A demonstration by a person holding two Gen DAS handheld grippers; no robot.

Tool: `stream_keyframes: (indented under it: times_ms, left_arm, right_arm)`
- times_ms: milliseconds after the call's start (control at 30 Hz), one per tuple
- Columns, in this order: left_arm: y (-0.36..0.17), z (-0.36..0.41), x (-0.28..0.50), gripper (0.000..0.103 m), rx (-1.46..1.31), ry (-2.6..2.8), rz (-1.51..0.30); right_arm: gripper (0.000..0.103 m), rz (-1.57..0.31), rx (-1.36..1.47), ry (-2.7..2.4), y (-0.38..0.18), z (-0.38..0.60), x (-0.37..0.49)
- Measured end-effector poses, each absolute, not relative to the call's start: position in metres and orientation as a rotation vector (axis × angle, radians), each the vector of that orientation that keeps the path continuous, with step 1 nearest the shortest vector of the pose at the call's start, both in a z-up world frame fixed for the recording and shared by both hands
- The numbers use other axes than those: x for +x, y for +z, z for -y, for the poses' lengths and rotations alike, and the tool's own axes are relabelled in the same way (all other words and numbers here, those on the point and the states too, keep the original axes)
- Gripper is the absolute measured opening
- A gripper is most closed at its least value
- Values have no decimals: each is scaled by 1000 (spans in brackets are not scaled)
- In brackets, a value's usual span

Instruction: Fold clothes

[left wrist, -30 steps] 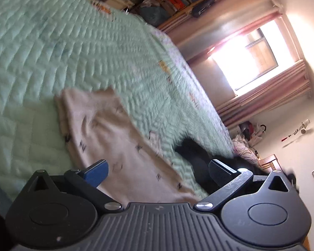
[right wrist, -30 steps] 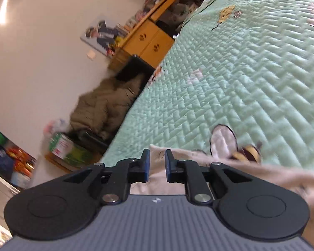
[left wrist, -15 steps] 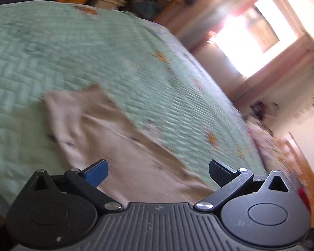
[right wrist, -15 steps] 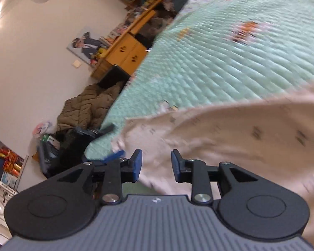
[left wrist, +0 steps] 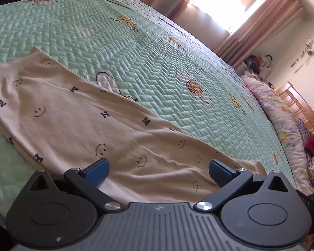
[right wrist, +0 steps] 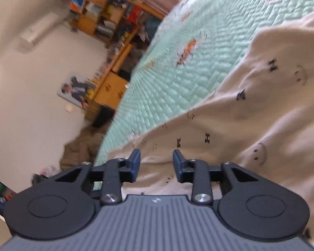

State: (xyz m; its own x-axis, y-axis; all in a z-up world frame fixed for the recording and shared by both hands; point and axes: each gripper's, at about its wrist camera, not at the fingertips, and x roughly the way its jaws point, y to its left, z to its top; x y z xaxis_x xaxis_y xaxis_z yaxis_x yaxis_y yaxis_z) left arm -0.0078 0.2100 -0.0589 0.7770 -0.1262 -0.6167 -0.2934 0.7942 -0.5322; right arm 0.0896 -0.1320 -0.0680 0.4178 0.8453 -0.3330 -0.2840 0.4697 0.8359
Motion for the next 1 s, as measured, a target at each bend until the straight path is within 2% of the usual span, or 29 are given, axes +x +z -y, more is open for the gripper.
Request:
stream_keyframes:
  times_ms: [33, 67, 100, 133, 267, 500, 567, 700, 733, 800, 833, 1000]
  left_arm:
    - [-58, -208, -8, 102, -651, 108, -689]
    - [-57, -205, -8, 102, -635, 117, -694]
    - [-54, -201, -9, 102, -618, 124, -697]
    - [-51, -197, -10, 102, -600, 130, -699]
    - [-38, -177, -10, 102, -535, 95, -671]
    - [-49, -140, 5, 102, -441, 25, -748]
    - [-56, -137, 7, 102, -430, 33, -762]
    - [-61, -133, 10, 102, -399, 39, -777]
    - [-62, -133, 11, 102, -400, 40, -779]
    - [-63, -134, 12, 102, -407, 44, -780]
    - [-63, -134, 12, 102, -408, 46, -780]
    - [-63, -127, 15, 102, -373, 53, -788]
  right_arm:
    - [39, -861, 753, 774, -72, 135, 91]
    - [36, -876, 713, 731, -77, 138, 94]
    - [22, -879, 709, 716, -79, 141, 94]
    - [21, -876, 721, 714, -80, 145, 94]
    - [32, -819, 688, 722, -66, 149, 93]
    - [32, -659, 525, 745, -28, 148, 124]
    - [32, -663, 462, 763, -31, 145, 134]
    - [36, -819, 313, 893, -66, 130, 141]
    - [36, -814, 281, 914, -69, 128, 136]
    - [48, -794, 258, 949, -67, 131, 130]
    - [50, -789, 239, 963, -66, 131, 127]
    - [51, -702, 128, 938, -39, 129, 129]
